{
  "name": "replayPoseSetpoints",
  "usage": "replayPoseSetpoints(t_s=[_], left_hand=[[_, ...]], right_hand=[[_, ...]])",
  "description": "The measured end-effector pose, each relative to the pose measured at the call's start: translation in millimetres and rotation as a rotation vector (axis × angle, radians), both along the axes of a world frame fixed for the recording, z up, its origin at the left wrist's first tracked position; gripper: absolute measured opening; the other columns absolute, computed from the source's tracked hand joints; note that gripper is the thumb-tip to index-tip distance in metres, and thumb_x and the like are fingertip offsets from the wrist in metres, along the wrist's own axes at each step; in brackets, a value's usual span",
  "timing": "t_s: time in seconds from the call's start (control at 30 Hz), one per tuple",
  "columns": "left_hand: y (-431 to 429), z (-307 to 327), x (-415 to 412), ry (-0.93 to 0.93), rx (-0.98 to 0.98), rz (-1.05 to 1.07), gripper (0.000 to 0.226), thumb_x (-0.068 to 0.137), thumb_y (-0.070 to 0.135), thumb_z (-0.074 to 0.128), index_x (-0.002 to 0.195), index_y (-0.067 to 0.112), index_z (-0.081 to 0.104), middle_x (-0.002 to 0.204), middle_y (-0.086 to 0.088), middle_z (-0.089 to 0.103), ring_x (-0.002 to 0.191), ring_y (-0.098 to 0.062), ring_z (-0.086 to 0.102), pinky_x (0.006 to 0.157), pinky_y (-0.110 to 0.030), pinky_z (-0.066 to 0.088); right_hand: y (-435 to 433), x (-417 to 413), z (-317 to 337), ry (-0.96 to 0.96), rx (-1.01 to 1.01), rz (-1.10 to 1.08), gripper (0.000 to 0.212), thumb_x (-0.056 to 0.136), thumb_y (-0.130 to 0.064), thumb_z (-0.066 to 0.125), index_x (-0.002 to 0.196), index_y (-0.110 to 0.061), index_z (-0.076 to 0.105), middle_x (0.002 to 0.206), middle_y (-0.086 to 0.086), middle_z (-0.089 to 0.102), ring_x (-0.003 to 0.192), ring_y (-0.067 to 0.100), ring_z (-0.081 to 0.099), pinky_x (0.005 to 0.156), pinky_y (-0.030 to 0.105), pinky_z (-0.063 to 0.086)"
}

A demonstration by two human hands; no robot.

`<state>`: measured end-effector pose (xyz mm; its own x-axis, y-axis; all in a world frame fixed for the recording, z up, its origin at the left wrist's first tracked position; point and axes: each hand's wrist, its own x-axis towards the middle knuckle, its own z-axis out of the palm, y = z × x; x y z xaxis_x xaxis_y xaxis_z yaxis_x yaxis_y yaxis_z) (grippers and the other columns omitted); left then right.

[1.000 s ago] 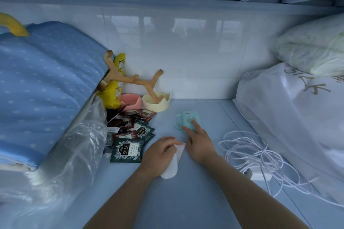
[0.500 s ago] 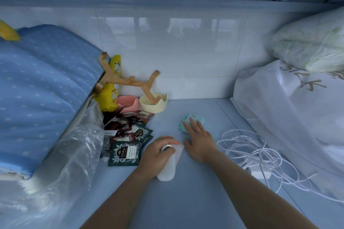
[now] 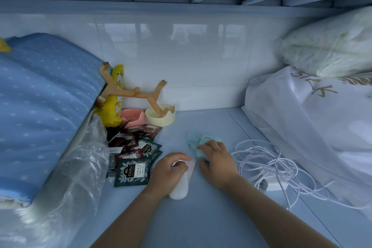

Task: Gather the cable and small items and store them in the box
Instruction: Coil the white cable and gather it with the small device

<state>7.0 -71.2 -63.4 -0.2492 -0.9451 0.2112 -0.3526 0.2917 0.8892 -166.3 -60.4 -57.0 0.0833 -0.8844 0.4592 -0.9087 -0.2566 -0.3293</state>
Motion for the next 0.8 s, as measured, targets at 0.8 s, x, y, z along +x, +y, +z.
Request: replayPoseSetpoints(t_s=[0.8], left_hand=[[9.9, 15.2, -16.4, -0.392, -0.200, -0.051, 0.029, 0.077, 0.016, 0.061, 0.104, 0.025, 0.065, 0.114, 0.000, 0.060, 0.108, -0.017, 0.055, 0.094, -0.034, 0.043]], right_hand=[[91.3, -14.1, 17.9, -0.029, 0.024, -0.008, 0.036, 0.082, -0.023, 0.066, 0.116, -0.016, 0.061, 0.126, 0.005, 0.054, 0.118, 0.023, 0.046, 0.097, 0.026, 0.035]])
